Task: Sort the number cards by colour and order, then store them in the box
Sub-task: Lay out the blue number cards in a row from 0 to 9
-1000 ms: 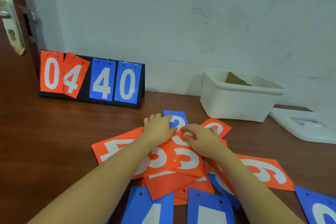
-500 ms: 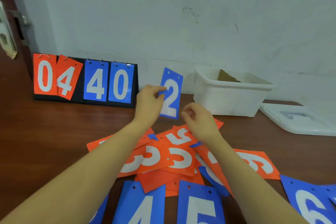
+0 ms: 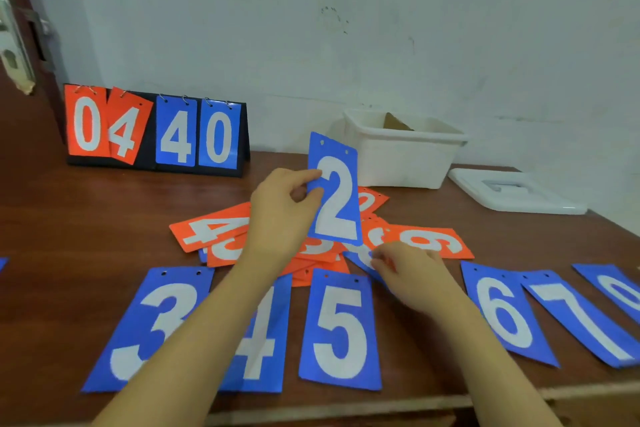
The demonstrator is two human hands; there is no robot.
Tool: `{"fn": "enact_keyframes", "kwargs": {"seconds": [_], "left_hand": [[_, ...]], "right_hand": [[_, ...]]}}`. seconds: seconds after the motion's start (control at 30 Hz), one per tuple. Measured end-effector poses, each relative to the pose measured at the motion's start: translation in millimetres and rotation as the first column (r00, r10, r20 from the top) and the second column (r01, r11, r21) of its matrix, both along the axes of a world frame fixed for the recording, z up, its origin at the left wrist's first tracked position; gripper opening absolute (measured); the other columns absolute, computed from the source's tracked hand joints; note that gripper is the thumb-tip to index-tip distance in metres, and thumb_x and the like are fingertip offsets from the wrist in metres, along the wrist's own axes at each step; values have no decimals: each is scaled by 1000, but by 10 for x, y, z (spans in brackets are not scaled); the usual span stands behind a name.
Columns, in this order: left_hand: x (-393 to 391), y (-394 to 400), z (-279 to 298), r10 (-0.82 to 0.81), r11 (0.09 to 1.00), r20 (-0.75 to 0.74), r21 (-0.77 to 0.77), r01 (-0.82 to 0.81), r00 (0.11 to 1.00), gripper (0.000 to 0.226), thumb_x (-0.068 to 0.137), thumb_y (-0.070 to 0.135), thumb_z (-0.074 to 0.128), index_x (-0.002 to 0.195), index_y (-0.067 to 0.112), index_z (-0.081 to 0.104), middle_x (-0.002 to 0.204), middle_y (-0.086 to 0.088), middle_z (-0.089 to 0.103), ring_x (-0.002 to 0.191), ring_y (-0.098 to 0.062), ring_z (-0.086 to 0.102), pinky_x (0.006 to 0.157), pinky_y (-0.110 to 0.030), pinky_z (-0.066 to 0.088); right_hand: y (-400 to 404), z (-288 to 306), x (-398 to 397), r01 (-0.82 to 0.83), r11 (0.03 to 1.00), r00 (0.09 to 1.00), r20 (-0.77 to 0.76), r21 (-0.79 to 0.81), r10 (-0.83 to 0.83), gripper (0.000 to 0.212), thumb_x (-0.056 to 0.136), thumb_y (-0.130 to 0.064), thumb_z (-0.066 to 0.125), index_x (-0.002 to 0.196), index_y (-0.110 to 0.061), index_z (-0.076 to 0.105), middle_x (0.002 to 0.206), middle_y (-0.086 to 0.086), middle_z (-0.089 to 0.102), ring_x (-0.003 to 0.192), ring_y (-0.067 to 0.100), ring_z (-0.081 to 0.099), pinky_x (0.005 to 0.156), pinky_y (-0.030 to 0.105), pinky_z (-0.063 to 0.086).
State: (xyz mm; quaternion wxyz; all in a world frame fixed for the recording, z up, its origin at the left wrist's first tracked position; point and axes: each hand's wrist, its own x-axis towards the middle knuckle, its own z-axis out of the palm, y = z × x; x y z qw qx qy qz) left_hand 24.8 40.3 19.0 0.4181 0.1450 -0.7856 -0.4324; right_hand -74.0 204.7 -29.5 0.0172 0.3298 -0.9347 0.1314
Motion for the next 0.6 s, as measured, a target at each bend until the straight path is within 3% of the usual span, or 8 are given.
{"fn": "enact_keyframes", "kwargs": {"seconds": [0.07, 0.13, 0.2, 0.27, 0.37, 0.47, 0.6], "left_hand": [[91, 56, -69, 10, 996, -29, 87, -7, 1000, 27, 86, 12, 61, 111, 17, 65, 106, -1, 61, 92, -11, 58, 86, -28, 50], [134, 81, -135, 29, 992, -49, 120, -22, 998, 26, 87, 12, 60, 112, 17, 65, 103, 0, 59, 90, -8, 57, 85, -31, 52], [141, 76, -199, 57, 994, -52, 99, -51, 997, 27, 88, 12, 59, 114, 16, 63, 95, 7, 55, 83, -5, 55, 82, -34, 54], [122, 49, -282, 82, 995, -26, 65, -80, 996, 27, 89, 13, 58, 115, 15, 63, 91, 11, 50, 78, -1, 52, 78, -35, 54], [87, 38, -420, 82, 997, 6, -14, -81, 997, 27, 89, 12, 57, 116, 13, 62, 100, 4, 52, 75, -1, 52, 72, -22, 52], [54, 33, -553, 63, 992, 126, -115, -49, 990, 33, 89, 16, 59, 121, 12, 59, 101, 7, 48, 76, -3, 52, 64, -7, 44], [6, -6, -676, 93, 976, 402, -218, -3, 911, 48, 88, 25, 58, 133, 13, 46, 123, -1, 47, 110, -16, 48, 96, -31, 38]], "right_hand": [[34, -39, -30, 61, 997, 997, -53, 49, -59, 31, 98, -38, 35, 122, -30, 52, 135, -4, 50, 125, 19, 45, 110, 44, 16], [51, -90, -36, 73, 992, 994, -86, 106, -64, 36, 98, -43, 34, 131, -36, 45, 147, -3, 35, 137, 21, 29, 113, 46, 9], [75, -126, -7, 67, 989, 994, -99, 132, -55, 40, 97, -47, 33, 136, -40, 41, 152, -2, 26, 140, 22, 19, 113, 46, 8], [85, -127, 7, 83, 992, 992, -104, 92, -73, 40, 95, -51, 36, 132, -39, 45, 147, -2, 31, 136, 22, 24, 112, 45, 13], [38, -107, -25, 176, 983, 980, -97, 43, -171, 46, 90, -55, 44, 127, -29, 49, 135, 2, 39, 126, 22, 32, 106, 41, 24], [-5, -68, -46, 208, 969, 978, -34, 132, -205, 59, 88, -62, 43, 134, -25, 44, 139, 7, 35, 130, 26, 29, 107, 43, 23], [59, -30, -10, 152, 973, 984, 68, 174, -166, 68, 84, -67, 43, 139, -27, 35, 144, 6, 28, 135, 27, 23, 110, 47, 19]]}}
